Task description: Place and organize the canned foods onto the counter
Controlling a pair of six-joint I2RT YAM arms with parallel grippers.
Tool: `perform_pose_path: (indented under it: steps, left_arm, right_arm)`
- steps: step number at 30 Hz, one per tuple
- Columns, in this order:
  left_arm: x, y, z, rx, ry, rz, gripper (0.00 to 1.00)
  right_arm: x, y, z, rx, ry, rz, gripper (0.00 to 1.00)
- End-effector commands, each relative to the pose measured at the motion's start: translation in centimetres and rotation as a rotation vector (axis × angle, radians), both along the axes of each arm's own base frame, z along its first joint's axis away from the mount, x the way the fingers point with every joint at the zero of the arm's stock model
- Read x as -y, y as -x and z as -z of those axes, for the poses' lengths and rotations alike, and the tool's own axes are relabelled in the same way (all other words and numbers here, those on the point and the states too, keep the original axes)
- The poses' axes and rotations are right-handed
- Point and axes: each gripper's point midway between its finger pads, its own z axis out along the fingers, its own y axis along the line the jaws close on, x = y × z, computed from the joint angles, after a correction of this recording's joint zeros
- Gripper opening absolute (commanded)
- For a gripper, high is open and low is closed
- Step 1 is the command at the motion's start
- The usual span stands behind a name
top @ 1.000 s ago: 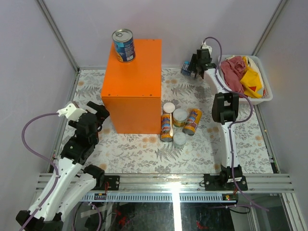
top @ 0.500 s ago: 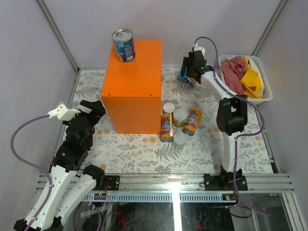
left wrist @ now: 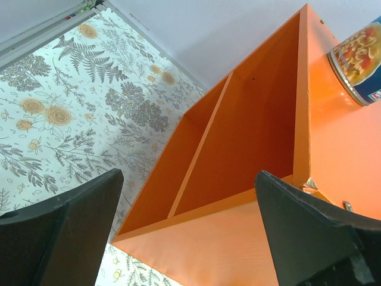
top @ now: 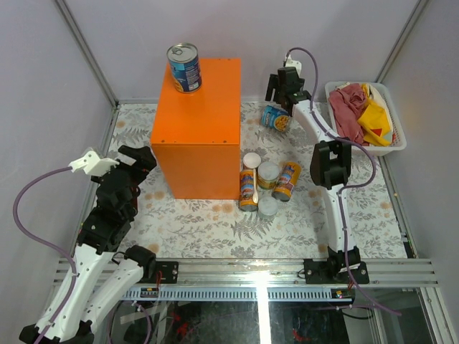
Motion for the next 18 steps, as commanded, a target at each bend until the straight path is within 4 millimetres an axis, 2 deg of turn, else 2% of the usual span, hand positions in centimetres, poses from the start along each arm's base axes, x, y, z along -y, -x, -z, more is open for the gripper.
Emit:
perform_pose_path:
  steps: [1, 4, 6, 10, 12, 15, 18]
  left_arm:
    - [-0.2, -0.1, -1.8, 0.04, -0.019, -0.007, 0.92]
    - [-0.2, -0.1, -1.8, 0.036, -0.021, -0.004, 0.92]
    - [-0.1, -0.1, -1.7, 0.035, -0.021, 0.0, 0.92]
    - [0.1, 0.0, -1.5, 0.035, -0.011, 0.014, 0.92]
    - [0.2, 0.1, -1.4, 0.038, -0.006, 0.022, 0.92]
    - [0.5, 0.3, -1.4, 0.044, 0.002, 0.038, 0.92]
    - [0.6, 0.4, -1.4, 0.05, 0.009, 0.049, 0.92]
  right_arm:
    - [1.6, -1.3, 0.4, 0.001, -0.014, 0.014, 0.86]
    - [1.3, -0.8, 1.8, -0.041, -0.024, -0.025, 0.86]
    - [0.8, -0.1, 2.1, -0.061, -0.037, -0.054, 0.86]
    - [0.7, 2.2, 2.6, -0.114, -0.053, -0.076, 0.85]
    - [1.2, 3.6, 2.4, -0.129, -0.047, -0.064, 0.84]
    - [2.1, 4.9, 0.6, -0.085, -0.028, -0.051, 0.84]
    - [2.7, 5.3, -2.7, -0.031, 0.008, -0.062, 0.85]
